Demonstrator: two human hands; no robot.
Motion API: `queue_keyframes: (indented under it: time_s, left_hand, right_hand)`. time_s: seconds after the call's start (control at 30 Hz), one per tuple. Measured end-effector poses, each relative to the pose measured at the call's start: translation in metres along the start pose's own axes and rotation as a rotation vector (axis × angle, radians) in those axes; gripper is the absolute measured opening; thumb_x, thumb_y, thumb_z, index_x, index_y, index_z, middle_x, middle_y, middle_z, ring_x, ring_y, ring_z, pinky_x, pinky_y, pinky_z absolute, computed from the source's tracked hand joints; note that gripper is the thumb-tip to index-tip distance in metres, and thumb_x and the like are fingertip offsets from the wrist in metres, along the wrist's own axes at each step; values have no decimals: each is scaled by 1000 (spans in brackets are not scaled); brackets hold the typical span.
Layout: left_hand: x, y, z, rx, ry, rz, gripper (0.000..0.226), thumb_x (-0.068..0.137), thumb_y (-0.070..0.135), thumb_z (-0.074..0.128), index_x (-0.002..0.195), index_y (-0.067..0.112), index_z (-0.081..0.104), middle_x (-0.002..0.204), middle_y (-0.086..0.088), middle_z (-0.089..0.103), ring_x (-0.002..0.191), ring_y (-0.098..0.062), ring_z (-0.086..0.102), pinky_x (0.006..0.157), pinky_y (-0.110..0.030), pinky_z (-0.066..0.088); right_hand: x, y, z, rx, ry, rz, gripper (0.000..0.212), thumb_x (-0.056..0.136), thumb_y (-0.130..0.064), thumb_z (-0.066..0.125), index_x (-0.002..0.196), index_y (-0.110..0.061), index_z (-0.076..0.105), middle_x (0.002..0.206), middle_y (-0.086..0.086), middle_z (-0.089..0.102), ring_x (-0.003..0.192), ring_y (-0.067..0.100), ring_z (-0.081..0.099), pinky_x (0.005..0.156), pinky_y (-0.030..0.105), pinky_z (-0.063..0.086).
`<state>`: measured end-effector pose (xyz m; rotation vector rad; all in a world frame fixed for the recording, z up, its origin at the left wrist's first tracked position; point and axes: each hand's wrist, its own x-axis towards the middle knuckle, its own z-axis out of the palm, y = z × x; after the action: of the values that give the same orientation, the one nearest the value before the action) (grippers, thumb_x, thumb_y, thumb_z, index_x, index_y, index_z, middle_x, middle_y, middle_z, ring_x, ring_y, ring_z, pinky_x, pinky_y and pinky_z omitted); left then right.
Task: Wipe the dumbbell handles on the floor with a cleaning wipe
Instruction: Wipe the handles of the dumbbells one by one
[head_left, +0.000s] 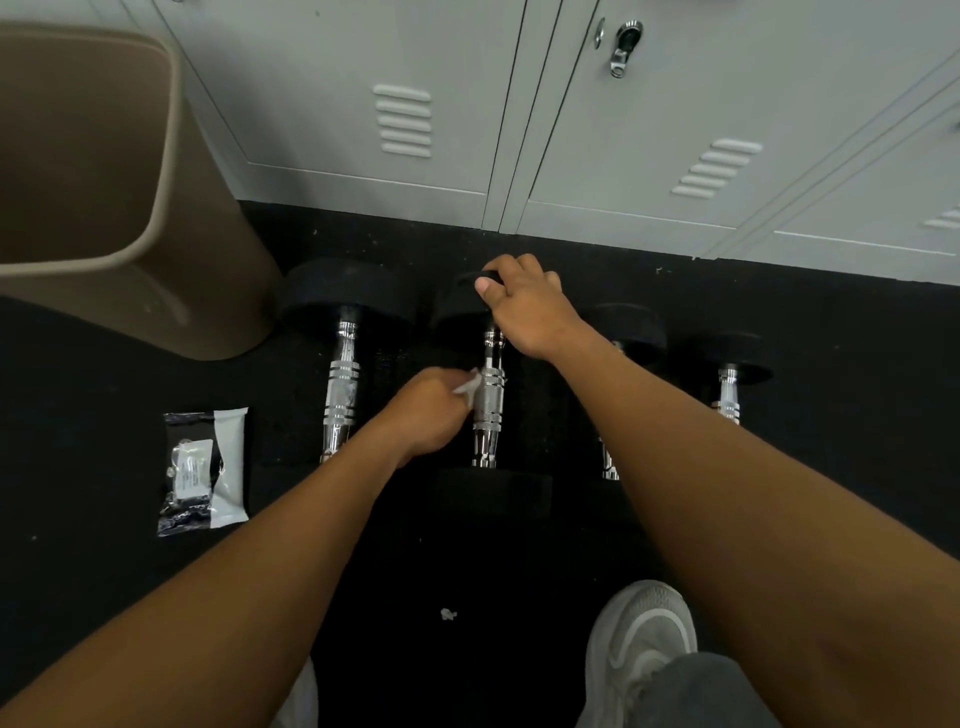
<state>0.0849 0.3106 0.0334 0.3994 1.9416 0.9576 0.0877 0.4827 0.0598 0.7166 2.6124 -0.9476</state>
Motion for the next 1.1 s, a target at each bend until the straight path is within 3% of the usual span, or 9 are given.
queue_keyframes:
  time_s: [0.17,0.27,0.33,0.43,0.53,0.67,0.77,0.87,1.1]
  left_hand:
    - [-23,-2,-15,111,-200,-50,21,69,19,51,73,3,64,65,1,55,64,-13,45,67,-31,35]
    - [-28,-4,-25,222,-356,-136,25,69,16,52,83,12,72,76,-2,70,72,-13,56,74,-34,47]
    - [-25,2,-31,180,-269,-213,29,67,15,54,85,11,75,79,-7,74,72,-17,62,72,-33,51]
    - [-17,17,-29,133,-54,-299,20,81,1,57,62,7,60,52,-4,60,46,-12,54,51,-18,43]
    - [-13,23,-7,209,-72,-329,19,81,3,63,62,7,62,59,-9,63,48,-12,47,43,-18,36]
    - [-15,20,14,145,-140,-380,23,83,-1,53,66,8,65,61,-6,57,55,-12,46,48,-18,35]
    - [-15,11,7,73,-144,-393,17,77,-3,54,75,1,71,80,-10,68,76,-20,58,70,-23,43]
    - [-17,6,-1,96,-150,-394,21,76,3,58,90,-2,73,97,-19,72,82,-24,60,75,-28,45]
    - [-29,22,-28,110,-186,-359,22,79,11,64,96,-2,69,80,-14,63,74,-23,53,70,-34,37]
  right_hand:
    - [0,-1,0,8,2,-4,42,102,-46,34,138,-26,44,139,3,39,129,32,33,108,54,32]
    - [0,-1,1,15,5,-4,43,102,-47,34,138,-25,43,140,3,39,130,32,32,109,55,31]
    - [0,-1,1,16,9,-3,43,102,-47,34,138,-25,44,139,3,40,130,32,32,109,55,31]
    - [1,-1,1,24,2,-5,43,102,-47,34,137,-25,44,138,3,40,129,33,32,109,56,31]
    - [1,-2,1,21,4,-5,43,101,-47,34,137,-26,44,138,3,40,129,33,33,109,56,31]
    - [0,-1,0,23,0,-6,43,102,-47,34,137,-26,44,139,3,40,129,33,33,108,57,31]
    - [1,0,1,31,5,-6,42,102,-47,34,137,-26,45,138,3,40,129,33,33,109,57,30]
    - [1,-1,1,30,11,-5,43,101,-47,34,137,-26,44,138,2,40,130,33,32,109,58,29]
    - [0,-2,0,29,12,-2,42,102,-46,34,137,-25,44,139,3,40,131,33,32,109,57,30]
